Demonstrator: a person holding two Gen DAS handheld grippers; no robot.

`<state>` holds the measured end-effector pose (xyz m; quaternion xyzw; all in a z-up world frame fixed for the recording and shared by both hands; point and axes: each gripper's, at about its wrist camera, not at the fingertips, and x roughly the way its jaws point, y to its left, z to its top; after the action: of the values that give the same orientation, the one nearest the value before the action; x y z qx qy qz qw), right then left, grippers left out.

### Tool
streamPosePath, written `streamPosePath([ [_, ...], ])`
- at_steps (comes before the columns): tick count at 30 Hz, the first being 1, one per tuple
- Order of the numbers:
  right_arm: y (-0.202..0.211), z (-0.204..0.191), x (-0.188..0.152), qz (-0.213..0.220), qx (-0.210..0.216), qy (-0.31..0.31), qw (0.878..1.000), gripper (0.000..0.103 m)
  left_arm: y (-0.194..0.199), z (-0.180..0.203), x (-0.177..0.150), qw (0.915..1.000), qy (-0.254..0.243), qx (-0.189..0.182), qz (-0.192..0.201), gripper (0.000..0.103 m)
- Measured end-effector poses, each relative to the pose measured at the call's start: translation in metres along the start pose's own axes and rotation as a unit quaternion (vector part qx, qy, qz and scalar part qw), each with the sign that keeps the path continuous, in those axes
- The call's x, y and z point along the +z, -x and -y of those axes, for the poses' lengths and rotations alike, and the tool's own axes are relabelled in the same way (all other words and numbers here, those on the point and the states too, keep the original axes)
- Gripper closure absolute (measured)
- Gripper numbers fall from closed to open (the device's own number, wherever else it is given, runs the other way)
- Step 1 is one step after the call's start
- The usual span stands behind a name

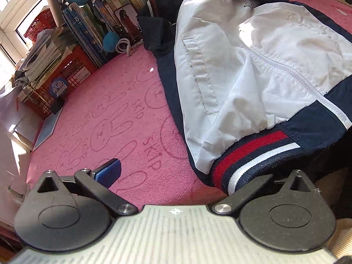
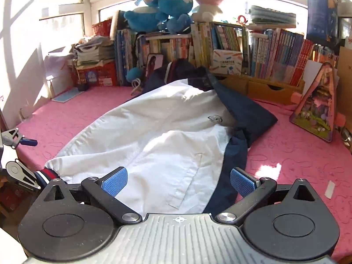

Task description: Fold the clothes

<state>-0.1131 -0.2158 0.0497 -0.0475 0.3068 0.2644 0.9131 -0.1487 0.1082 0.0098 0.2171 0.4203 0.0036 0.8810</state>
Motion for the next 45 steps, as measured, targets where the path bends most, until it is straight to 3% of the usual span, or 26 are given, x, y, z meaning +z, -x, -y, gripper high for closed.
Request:
streamPosePath([
  [4,-0.077,-0.046,-0.008,-0.028,0.026,0.058,0.998,0.020,0.005,-0.010,-0.008,0.9993,0.030,-0.017,-0.016,0.000],
  [7,-0.100,-0.057,-0.023,-0.051,0.002,0.088,0.995,0.021,0.008,-0.016,-0.017,0.9960,0.066,-0.052,-0.032,0.000],
  [11,-0.081,-0.023,-0.041,-0.060,-0.029,0.066,0.996,0.017,0.021,-0.033,-0.023,0.9929,0.085,-0.080,-0.027,0.000],
  [15,-0.058,0.018,-0.053,-0.076,-0.070,0.006,0.995,0.012,0.040,-0.062,-0.019,0.9830,0.112,-0.145,-0.004,0.000],
  [18,-0.049,0.021,-0.053,-0.084,-0.092,0.011,0.992,0.011,0.051,-0.065,-0.013,0.9797,0.083,-0.182,0.015,0.000],
  [22,-0.047,0.008,-0.041,-0.081,-0.114,0.043,0.989,0.011,0.061,-0.053,-0.011,0.9843,0.021,-0.172,0.032,0.000],
  [26,-0.056,-0.006,-0.019,-0.045,-0.088,0.068,0.993,0.011,0.068,-0.050,-0.006,0.9811,0.008,-0.189,0.041,0.000],
  [30,-0.084,-0.020,-0.007,-0.034,-0.049,0.077,0.995,0.011,0.077,-0.065,0.016,0.9662,0.047,-0.237,0.091,0.000],
  [33,-0.102,-0.031,-0.003,-0.034,-0.023,0.073,0.997,0.011,0.065,-0.049,0.045,0.9679,0.046,-0.214,0.123,0.000],
  [37,-0.111,-0.038,-0.008,-0.038,-0.020,0.070,0.997,0.011,0.015,0.006,0.077,0.9863,0.014,-0.121,0.111,0.000],
  [38,-0.109,-0.035,-0.012,-0.041,-0.025,0.071,0.996,0.011,0.003,0.015,0.078,0.9884,0.005,-0.113,0.101,0.000],
  [41,-0.098,-0.022,-0.027,-0.051,-0.040,0.057,0.996,0.009,-0.035,0.039,0.075,0.9913,-0.016,-0.113,0.066,0.000],
  [45,-0.072,0.016,-0.052,-0.061,-0.075,-0.004,0.995,0.006,-0.045,0.027,0.052,0.9876,0.023,-0.146,0.054,0.000],
])
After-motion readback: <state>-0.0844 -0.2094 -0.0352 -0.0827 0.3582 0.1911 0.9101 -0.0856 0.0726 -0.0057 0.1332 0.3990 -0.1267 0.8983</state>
